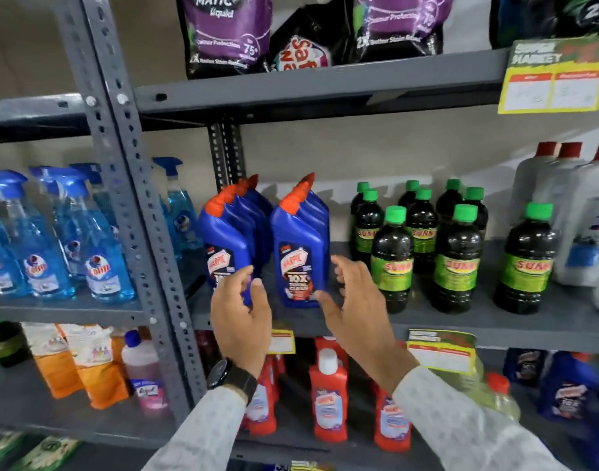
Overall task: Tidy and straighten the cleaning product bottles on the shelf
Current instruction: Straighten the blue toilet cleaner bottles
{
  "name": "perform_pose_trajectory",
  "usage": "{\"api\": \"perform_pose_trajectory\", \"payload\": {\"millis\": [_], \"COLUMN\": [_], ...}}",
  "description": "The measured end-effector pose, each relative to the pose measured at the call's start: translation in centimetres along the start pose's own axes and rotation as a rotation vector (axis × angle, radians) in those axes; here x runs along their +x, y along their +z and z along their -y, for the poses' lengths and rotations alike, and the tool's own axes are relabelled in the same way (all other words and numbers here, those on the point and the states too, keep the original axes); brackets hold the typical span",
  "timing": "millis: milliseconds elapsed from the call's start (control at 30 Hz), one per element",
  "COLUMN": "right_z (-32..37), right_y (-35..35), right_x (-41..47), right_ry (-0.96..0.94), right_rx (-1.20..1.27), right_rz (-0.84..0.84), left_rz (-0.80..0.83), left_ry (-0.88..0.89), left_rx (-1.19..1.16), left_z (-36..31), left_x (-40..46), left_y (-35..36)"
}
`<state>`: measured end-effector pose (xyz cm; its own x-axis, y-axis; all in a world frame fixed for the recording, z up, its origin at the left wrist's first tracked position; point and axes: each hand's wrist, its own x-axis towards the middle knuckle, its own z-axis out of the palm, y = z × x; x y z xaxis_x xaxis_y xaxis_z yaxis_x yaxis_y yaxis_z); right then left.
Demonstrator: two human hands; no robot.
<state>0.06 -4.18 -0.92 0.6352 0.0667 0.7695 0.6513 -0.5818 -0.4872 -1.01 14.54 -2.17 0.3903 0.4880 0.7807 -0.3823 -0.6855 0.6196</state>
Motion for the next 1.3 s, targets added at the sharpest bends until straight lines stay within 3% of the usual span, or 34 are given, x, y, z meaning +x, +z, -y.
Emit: {"api": "perform_pose_trajectory", "payload": {"millis": [167, 333, 633, 1133, 1300], "right_z": [3.3, 3.2, 2.8, 3.3, 3.2], "right_y": [7.5, 10.7, 11.8, 11.0, 7.7], "right_x": [0.9, 1.6, 2.0, 1.8, 0.4], "right_ry": [0.270, 0.386, 0.394, 0.400, 0.273], "right_rx": [0.062, -0.023, -0.157, -0.081, -0.018], "right_rz": [-0.069, -0.199, -0.215, -0.198, -0.132], "left_rz": [0.114, 0.209, 0.242, 0.300, 0.138], "left_ry": [-0.069, -0.152, -0.069, -0.060, -0.072], "left_rx": [0.242, 0.161, 0.244, 0.199, 0.092], "left_z": [3.6, 6.2, 6.8, 6.8, 4.5], "left_x": [2.4, 3.8, 4.1, 3.9, 1.8], "left_y": [-0.1, 0.4, -0.2, -0.8, -1.8]}}
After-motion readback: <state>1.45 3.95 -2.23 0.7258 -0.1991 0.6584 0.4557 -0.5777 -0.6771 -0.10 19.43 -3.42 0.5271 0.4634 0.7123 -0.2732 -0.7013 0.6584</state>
